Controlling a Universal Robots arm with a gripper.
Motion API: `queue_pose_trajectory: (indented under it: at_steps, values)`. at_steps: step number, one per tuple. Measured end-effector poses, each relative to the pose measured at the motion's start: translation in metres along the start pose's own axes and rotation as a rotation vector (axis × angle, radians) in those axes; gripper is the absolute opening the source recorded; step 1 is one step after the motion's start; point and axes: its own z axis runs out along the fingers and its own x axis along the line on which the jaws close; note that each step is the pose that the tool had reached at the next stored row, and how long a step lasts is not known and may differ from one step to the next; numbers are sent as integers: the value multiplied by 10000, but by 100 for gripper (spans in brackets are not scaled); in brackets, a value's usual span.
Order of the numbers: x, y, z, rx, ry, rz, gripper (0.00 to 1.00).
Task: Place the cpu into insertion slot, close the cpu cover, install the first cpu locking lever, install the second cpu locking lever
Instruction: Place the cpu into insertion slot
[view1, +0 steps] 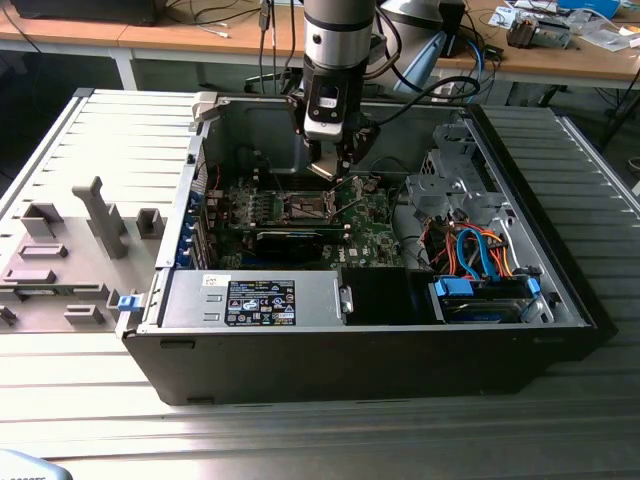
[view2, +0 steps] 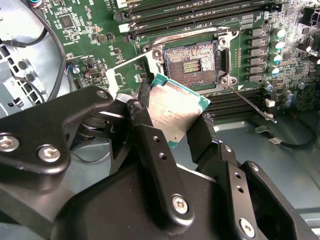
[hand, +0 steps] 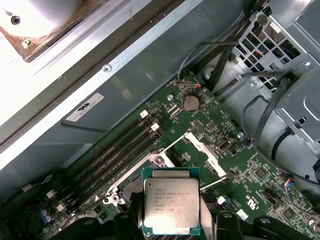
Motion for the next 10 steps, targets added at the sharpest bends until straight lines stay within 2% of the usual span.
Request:
queue_pose_trajectory:
  at_steps: [10]
  values:
    - [0,0,2,-2,-9,100,54]
